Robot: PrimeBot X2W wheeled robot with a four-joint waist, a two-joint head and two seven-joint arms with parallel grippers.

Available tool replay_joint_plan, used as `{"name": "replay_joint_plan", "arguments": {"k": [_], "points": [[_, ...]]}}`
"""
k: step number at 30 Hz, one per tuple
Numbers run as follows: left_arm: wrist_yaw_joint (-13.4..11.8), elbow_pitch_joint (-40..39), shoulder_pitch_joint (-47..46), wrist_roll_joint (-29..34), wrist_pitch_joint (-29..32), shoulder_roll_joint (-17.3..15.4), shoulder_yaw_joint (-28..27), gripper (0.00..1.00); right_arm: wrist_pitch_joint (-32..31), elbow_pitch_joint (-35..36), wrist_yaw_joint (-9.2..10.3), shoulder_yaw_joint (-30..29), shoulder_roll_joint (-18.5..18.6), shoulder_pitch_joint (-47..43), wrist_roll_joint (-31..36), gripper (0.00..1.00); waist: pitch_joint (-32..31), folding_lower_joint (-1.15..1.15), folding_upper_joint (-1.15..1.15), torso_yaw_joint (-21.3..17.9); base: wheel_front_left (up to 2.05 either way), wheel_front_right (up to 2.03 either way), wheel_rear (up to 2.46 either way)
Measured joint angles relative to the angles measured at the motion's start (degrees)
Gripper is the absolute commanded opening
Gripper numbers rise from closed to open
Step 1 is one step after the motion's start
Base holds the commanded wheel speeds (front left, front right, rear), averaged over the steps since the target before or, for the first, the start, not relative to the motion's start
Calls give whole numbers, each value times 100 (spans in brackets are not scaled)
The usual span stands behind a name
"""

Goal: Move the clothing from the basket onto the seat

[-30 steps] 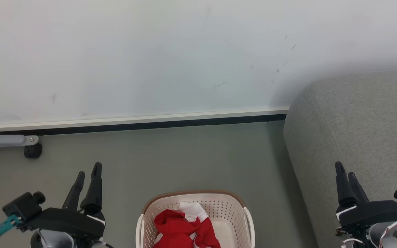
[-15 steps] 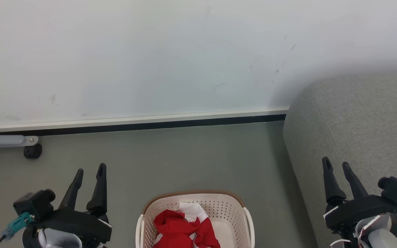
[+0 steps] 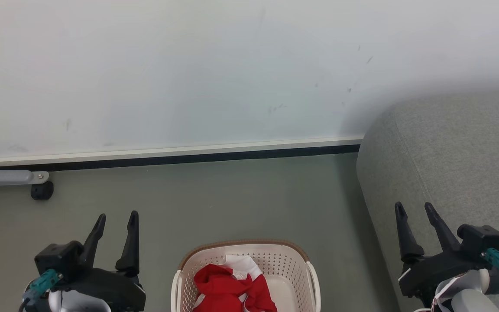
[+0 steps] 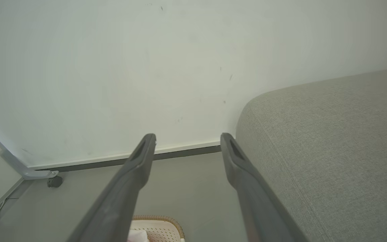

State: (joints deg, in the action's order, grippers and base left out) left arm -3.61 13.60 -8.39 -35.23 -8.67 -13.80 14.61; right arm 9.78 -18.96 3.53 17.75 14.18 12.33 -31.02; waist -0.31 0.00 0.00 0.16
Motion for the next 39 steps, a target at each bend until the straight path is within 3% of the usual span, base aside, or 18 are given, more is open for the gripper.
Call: {"name": "replay_joint_plan", "arguments": {"k": [20,39], "points": [[-301,41,-62,1172,-254,-137,214,100,445,-181,234,437,144,138,1221,100,13,0,0,4,0,0,0],[-303,48,-62,1200,-225,-127,191,100,448,-188,225,372,134,147,1213,100,39,0,0,6,0,0,0]]}}
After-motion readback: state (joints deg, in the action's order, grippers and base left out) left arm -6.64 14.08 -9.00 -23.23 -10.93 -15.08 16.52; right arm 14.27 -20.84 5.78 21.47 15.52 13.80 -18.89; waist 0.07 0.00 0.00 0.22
